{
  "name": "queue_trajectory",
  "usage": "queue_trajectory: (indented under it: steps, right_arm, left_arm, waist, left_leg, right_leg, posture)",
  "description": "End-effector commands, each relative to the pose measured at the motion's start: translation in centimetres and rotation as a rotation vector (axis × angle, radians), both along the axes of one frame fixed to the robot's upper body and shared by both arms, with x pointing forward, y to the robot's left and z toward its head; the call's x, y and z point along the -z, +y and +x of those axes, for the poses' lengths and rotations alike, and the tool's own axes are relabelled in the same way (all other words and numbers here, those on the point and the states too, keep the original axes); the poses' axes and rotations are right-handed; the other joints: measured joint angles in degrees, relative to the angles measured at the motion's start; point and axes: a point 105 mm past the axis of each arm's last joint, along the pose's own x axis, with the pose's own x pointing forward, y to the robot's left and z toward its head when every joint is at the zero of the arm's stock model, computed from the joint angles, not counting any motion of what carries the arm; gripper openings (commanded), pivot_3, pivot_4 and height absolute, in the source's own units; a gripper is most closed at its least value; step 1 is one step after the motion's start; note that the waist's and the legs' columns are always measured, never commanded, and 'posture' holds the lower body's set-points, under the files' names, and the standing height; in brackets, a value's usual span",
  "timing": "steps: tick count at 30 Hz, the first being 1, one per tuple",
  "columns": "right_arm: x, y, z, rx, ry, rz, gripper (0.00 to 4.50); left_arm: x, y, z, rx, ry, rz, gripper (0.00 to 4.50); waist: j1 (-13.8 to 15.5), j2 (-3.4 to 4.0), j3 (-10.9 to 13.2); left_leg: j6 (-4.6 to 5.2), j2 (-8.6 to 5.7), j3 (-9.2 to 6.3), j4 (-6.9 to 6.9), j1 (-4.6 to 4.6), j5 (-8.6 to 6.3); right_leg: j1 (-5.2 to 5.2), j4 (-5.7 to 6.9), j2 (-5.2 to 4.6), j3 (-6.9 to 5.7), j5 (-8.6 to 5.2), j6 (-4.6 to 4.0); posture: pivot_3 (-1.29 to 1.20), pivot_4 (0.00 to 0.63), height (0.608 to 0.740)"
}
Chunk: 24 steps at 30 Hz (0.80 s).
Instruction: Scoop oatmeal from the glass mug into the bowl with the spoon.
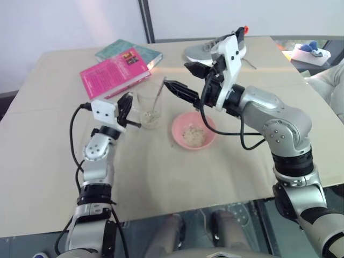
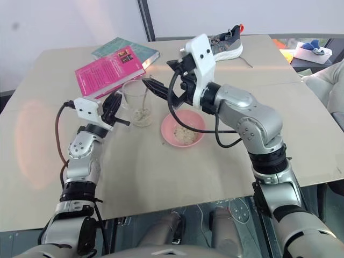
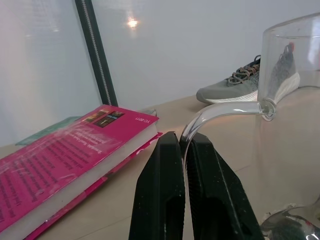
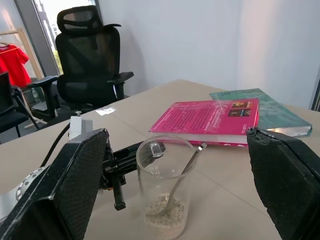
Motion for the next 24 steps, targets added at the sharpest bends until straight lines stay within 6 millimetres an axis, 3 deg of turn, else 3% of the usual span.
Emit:
queue_trajectory:
  steps: [1, 7, 11, 12, 17, 18, 19, 24]
  right_arm:
    - [3.0, -7.7, -5.6, 0.033, -0.226, -0.208, 4.47]
    - [3.4, -8.2, -5.7, 0.080, -0.204, -0.198, 4.47]
    - [3.5, -7.9, -5.8, 0.091, -0.200, -0.193, 4.50]
    - [3.5, -7.9, -5.8, 0.092, -0.200, -0.192, 4.50]
    - [3.3, -8.0, -5.4, 0.106, -0.206, -0.191, 4.50]
    - [3.3, -8.1, -5.3, 0.108, -0.206, -0.192, 4.50]
    - [3.4, -8.2, -5.2, 0.112, -0.206, -0.192, 4.50]
    - [3.7, -8.6, -4.9, 0.133, -0.205, -0.190, 4.50]
  left_arm:
    - [4.0, 3.6, -1.9, -0.169, 0.029, -0.273, 0.00]
    - [5.3, 4.4, -2.0, -0.203, 0.076, -0.293, 0.00]
    - [5.4, 5.0, -1.8, -0.215, 0.089, -0.304, 1.45]
    - [5.4, 5.1, -1.8, -0.218, 0.090, -0.307, 2.10]
    - [5.7, 5.5, -1.8, -0.243, 0.102, -0.307, 4.04]
    - [5.8, 5.6, -1.8, -0.250, 0.105, -0.309, 4.47]
    - [5.9, 5.7, -1.8, -0.255, 0.109, -0.310, 4.47]
    - [6.4, 6.1, -2.0, -0.269, 0.133, -0.303, 4.47]
  waist:
    - [0.00, 0.00, 0.00]
    - [0.01, 0.00, 0.00]
    - [0.01, 0.00, 0.00]
    - [0.01, 0.00, -0.01]
    - [0.02, 0.00, -0.01]
    - [-0.19, -0.12, -1.28]
    - [-0.13, -0.23, -3.08]
    - [-0.38, -0.51, -5.20]
  left_leg:
    - [0.00, 0.00, 0.00, 0.00, 0.00, 0.00]
    - [0.00, 0.00, 0.00, 0.00, 0.00, 0.00]
    - [0.00, 0.00, 0.00, 0.00, 0.00, 0.00]
    - [0.00, 0.00, 0.00, 0.00, 0.00, 0.00]
    - [0.00, 0.00, 0.00, 0.00, 0.01, 0.00]
    - [0.00, 0.00, 0.00, 0.00, 0.01, 0.00]
    - [-0.02, -0.01, 0.05, -0.16, -0.13, 0.01]
    - [-0.05, 0.01, 0.05, -0.38, 0.18, -0.01]
  right_leg:
    - [0.00, 0.00, 0.00, 0.00, 0.00, 0.00]
    - [0.00, 0.00, 0.00, 0.00, 0.00, 0.00]
    - [0.00, 0.00, 0.00, 0.00, 0.00, 0.00]
    - [0.00, 0.00, 0.00, 0.00, 0.00, 0.00]
    - [0.00, 0.00, 0.00, 0.00, 0.00, 0.00]
    - [0.01, 0.00, 0.00, 0.00, 0.00, 0.00]
    - [-0.19, -0.02, 0.03, 0.09, 0.00, 0.00]
    - [0.30, -0.64, 0.25, -0.07, 0.00, 0.01]
  posture:
    - [0.00, 0.000, 0.740]
    - [0.00, 0.000, 0.740]
    - [0.00, 0.000, 0.740]
    - [0.00, 0.000, 0.740]
    - [0.00, 0.000, 0.740]
    - [0.00, 0.000, 0.740]
    - [0.00, 0.000, 0.740]
    - [0.00, 0.000, 0.740]
